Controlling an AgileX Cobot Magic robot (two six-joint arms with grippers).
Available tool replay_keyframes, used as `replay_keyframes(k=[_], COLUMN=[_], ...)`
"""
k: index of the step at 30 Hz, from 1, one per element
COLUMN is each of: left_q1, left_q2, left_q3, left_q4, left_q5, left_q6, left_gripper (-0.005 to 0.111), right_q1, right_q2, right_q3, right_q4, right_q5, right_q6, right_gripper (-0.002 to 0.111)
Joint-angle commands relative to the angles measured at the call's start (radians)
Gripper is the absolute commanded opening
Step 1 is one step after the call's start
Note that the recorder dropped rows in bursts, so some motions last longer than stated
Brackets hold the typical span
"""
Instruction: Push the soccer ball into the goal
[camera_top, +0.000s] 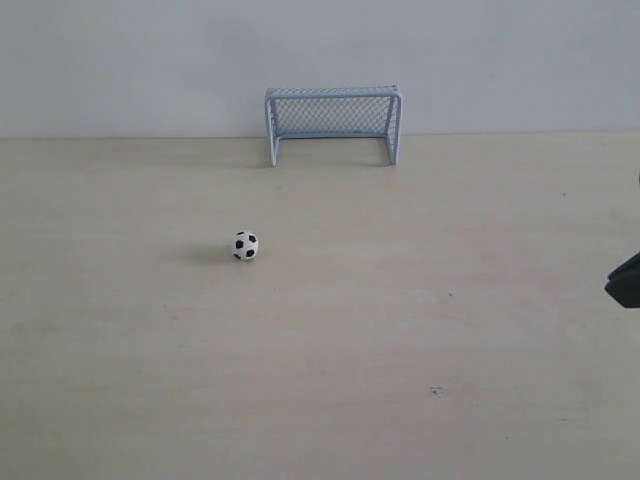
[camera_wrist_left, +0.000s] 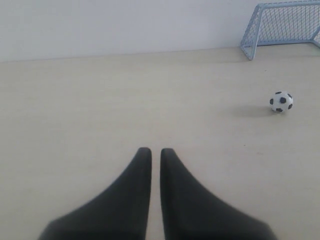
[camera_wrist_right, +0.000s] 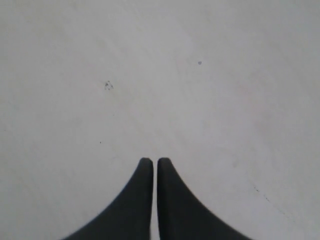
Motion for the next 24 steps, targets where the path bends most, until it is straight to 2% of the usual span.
replay_keyframes(k=[1,20,24], left_q1=[-0.008,-0.008,-0.008], left_q2=[0.004,0.004,0.004], left_q3=[-0.004,-0.004,-0.004], left_q4=[-0.007,-0.007,-0.007], left_q5=[-0.013,-0.013,-0.013], left_q6=[-0.012,-0.012,-0.012], left_gripper=[0.006,0.006,0.006], right_q1=[-0.007,-0.007,-0.007], right_q2=[-0.009,-0.009,-0.049], right_q3=[0.003,0.003,0.003], right_q4=[0.004,0.039,0.053], right_q5=[0.071,0.044,0.01], right_q6=[0.008,0.01,0.108], right_gripper=[0.0,0.0,0.0])
